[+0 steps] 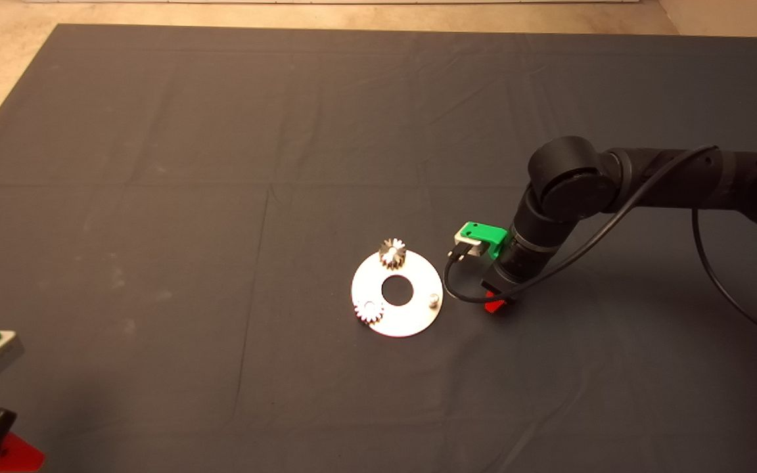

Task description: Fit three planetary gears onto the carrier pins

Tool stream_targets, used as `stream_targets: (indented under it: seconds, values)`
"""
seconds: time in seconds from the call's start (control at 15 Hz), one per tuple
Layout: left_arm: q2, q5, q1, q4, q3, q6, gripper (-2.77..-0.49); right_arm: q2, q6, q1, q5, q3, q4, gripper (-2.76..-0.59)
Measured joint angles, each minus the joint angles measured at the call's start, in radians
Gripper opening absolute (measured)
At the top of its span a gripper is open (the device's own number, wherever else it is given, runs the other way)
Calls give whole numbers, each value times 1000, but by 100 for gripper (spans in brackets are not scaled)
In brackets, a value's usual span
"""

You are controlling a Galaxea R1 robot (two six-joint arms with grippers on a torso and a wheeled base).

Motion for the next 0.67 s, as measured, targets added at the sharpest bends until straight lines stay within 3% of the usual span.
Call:
stream_targets:
  seconds: [0.13, 0.67]
  values:
    - [-3, 1, 0, 0, 0, 5, -150, 5, 0, 0, -4, 0, -2, -185]
    - [-22, 0, 0, 0, -1, 15, -150, 13, 0, -1, 0, -2, -4, -210]
